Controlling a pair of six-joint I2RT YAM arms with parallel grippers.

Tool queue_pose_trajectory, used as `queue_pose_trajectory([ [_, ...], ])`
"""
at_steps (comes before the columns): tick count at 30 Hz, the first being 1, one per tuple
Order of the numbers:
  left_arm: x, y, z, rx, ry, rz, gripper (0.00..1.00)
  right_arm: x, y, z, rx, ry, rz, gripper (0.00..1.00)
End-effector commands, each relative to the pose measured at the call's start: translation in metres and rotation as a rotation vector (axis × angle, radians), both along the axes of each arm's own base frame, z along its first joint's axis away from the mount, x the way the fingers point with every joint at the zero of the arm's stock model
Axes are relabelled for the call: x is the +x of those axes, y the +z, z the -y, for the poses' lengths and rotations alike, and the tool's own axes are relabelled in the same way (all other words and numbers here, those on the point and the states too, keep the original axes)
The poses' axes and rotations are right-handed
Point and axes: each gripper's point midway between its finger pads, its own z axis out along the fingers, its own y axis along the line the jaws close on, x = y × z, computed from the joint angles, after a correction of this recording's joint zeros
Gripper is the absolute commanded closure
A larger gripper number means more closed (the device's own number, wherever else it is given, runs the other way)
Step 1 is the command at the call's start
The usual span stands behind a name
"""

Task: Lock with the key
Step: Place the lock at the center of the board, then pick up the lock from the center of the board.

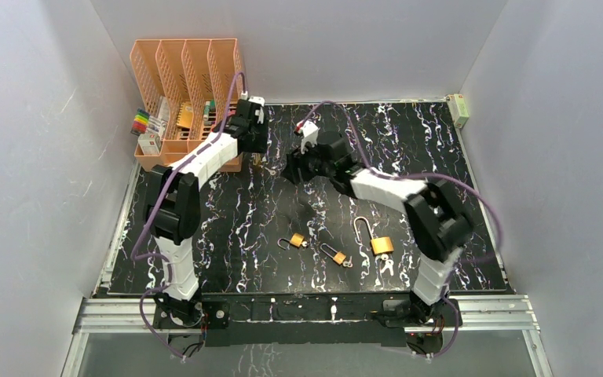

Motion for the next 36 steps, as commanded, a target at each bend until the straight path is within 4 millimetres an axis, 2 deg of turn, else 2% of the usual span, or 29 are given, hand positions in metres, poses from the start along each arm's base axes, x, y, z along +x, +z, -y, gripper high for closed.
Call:
queue_pose_trajectory([
  [1, -0.005, 0.088, -0.008, -0.050, -0.005, 0.139, 0.50, -0.061, 0.054, 0.020, -0.084, 0.171, 0.215, 0.30],
  [5, -0.019, 0.110, -0.016, -0.074, 0.002, 0.169, 0.46, -0.108, 0.038, 0.045, -0.196, 0.278, 0.157, 0.27],
  [8, -0.035, 0.120, -0.019, -0.100, 0.000, 0.179, 0.42, -0.134, 0.015, 0.060, -0.302, 0.320, 0.085, 0.26],
  [9, -0.040, 0.123, -0.019, -0.110, -0.001, 0.183, 0.37, -0.141, 0.009, 0.061, -0.330, 0.328, 0.086, 0.26],
  [11, -0.051, 0.128, -0.020, -0.137, 0.001, 0.187, 0.04, -0.150, -0.003, 0.061, -0.385, 0.342, 0.096, 0.25],
  [12, -0.057, 0.131, -0.019, -0.154, -0.006, 0.189, 0.02, -0.154, -0.008, 0.060, -0.407, 0.346, 0.095, 0.25],
  [17, -0.089, 0.140, -0.015, -0.233, -0.036, 0.188, 0.02, -0.168, -0.021, 0.050, -0.445, 0.378, 0.100, 0.24],
  [21, -0.113, 0.138, -0.011, -0.290, -0.075, 0.184, 0.02, -0.177, -0.029, 0.039, -0.468, 0.404, 0.097, 0.24],
  [25, -0.130, 0.130, -0.010, -0.310, -0.102, 0.169, 0.02, -0.184, -0.046, 0.033, -0.524, 0.413, 0.084, 0.23],
  [28, -0.138, 0.123, -0.009, -0.318, -0.112, 0.145, 0.02, -0.185, -0.058, 0.032, -0.549, 0.407, 0.064, 0.22],
  [36, -0.144, 0.121, -0.010, -0.325, -0.115, 0.141, 0.02, -0.188, -0.080, 0.032, -0.575, 0.406, 0.022, 0.25],
])
